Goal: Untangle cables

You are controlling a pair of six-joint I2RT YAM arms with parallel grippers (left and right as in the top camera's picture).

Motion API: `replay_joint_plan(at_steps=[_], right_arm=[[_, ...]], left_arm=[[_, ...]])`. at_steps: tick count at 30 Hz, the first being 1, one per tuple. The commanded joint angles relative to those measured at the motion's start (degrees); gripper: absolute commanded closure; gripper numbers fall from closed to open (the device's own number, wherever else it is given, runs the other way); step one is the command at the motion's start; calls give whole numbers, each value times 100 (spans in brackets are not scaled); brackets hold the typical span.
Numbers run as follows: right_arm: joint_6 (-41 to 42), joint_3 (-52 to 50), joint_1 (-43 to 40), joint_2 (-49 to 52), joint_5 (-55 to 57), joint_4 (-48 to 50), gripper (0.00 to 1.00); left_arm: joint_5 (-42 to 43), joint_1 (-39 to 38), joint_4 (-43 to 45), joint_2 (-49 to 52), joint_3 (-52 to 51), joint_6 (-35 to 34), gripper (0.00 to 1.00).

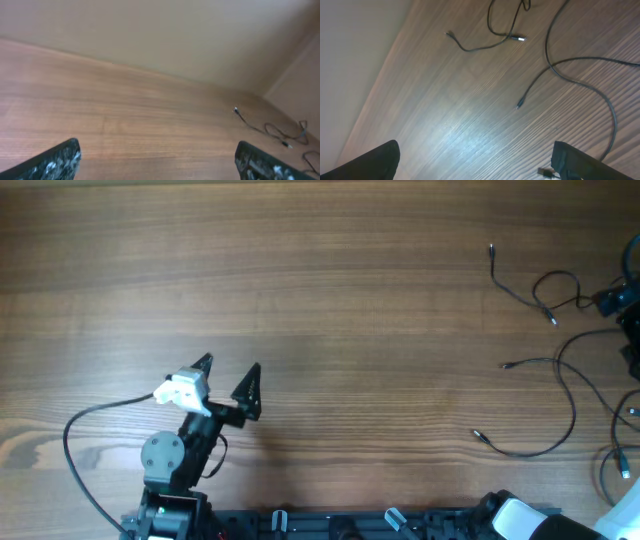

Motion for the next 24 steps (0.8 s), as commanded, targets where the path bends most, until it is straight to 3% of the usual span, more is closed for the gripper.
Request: replay_joint_plan(at_steps=[1, 7, 16, 24], right_arm=[[42, 44, 20, -13, -9, 15, 0], [39, 44, 20, -11, -7, 22, 0], [42, 42, 20, -11, -7, 20, 0], [42, 44, 20, -11, -9, 20, 0]], left_arm=[[-361, 175, -511, -562, -105, -219, 0], [-496, 455, -1910, -1292, -105, -474, 0], [-643, 529, -1932, -2013, -107, -295, 0], [-721, 525, -1932, -2044, -107, -293, 0]])
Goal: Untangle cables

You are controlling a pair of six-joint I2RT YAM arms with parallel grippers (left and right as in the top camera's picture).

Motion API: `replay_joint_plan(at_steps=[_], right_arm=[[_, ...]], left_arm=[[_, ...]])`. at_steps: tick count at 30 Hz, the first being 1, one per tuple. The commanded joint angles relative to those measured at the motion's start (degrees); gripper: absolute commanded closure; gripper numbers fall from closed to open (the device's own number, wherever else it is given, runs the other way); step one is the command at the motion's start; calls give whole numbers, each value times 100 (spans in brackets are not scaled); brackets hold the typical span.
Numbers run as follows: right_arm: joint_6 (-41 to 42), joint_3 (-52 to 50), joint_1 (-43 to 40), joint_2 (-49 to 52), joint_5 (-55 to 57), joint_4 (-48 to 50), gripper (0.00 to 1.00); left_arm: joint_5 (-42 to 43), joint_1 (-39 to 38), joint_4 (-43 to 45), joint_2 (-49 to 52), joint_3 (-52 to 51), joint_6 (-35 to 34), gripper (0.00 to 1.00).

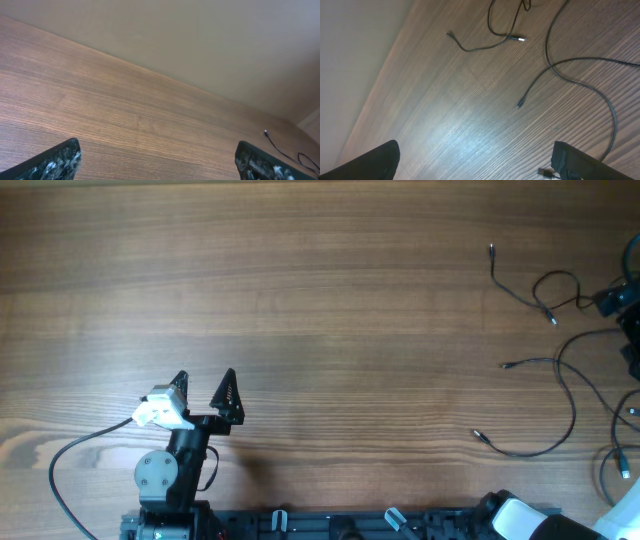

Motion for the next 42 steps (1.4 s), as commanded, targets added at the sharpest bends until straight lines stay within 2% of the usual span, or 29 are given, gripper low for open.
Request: replay_joint_plan(at_steps=[1, 6, 13, 42], right_arm=[[42, 44, 20, -11, -9, 20, 0], [42, 44, 20, -11, -9, 20, 0], [42, 44, 20, -11, -11, 20, 0], [42, 42, 20, -11, -11, 22, 0]], left_arm=[[-118, 50, -63, -66, -24, 55, 0], [-94, 57, -61, -66, -24, 74, 0], [610, 76, -2, -66, -22, 1558, 0], [437, 74, 13, -61, -22, 1556, 0]])
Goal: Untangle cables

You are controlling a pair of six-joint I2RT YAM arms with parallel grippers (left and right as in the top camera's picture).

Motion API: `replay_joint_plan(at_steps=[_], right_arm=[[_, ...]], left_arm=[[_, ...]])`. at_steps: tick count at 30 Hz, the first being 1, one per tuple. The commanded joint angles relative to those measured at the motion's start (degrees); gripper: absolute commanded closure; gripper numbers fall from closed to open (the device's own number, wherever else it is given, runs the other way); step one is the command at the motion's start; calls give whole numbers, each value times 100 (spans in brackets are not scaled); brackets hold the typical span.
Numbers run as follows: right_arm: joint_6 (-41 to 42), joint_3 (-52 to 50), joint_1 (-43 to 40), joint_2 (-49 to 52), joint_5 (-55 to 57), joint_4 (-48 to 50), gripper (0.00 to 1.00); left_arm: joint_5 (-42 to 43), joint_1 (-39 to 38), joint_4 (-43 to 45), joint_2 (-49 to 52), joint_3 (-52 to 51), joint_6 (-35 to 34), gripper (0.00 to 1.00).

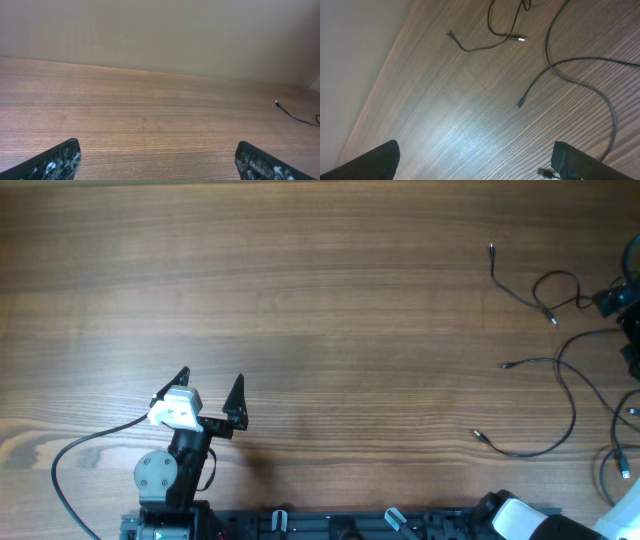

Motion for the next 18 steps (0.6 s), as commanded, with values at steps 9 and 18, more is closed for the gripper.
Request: replay_joint_plan(at_steps=[9, 18], right_arm=[[42, 42, 20, 0, -7, 22, 0], [42, -291, 188, -411, 424, 389, 0]], left_arm=[[9, 42, -28, -61, -22, 133, 0], [9, 42, -28, -61, -22, 133, 0]])
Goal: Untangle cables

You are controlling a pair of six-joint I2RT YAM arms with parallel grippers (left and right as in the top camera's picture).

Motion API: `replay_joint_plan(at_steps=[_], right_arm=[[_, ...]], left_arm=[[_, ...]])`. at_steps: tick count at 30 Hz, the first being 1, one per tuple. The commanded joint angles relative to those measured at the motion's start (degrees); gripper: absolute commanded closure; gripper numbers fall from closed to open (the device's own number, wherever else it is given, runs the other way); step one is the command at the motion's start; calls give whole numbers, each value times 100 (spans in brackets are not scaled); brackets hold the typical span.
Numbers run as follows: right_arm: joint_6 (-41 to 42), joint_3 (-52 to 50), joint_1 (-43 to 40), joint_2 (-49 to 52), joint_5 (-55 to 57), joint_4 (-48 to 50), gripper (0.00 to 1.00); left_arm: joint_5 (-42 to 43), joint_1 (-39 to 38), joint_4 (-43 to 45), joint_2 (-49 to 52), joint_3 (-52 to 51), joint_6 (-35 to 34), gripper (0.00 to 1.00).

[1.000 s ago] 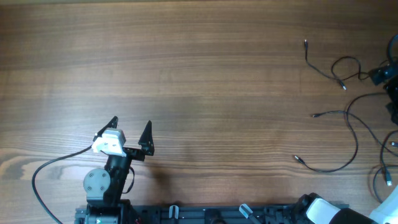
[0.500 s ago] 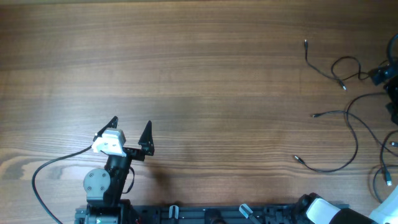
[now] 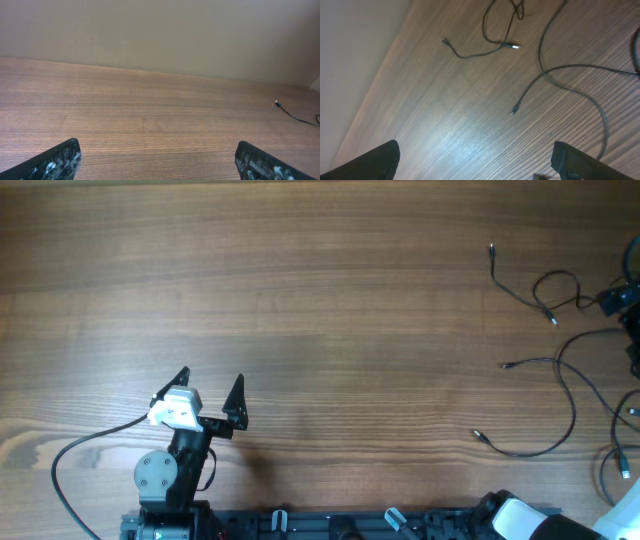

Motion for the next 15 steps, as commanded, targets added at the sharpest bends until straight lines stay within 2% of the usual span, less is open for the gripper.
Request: replay_joint_plan(at_steps=[1, 3, 12, 15], right_arm=[[42, -407, 260, -520, 186, 398, 0], [39, -741, 468, -793, 186, 844, 0], [37, -3580, 1941, -2677, 184, 4369, 0], [44, -4393, 2199, -3176, 184, 5143, 0]], left_arm=[[9, 42, -31, -61, -22, 133, 0], [9, 42, -28, -61, -22, 133, 0], [9, 42, -28, -61, -22, 133, 0], [9, 42, -28, -61, -22, 133, 0]])
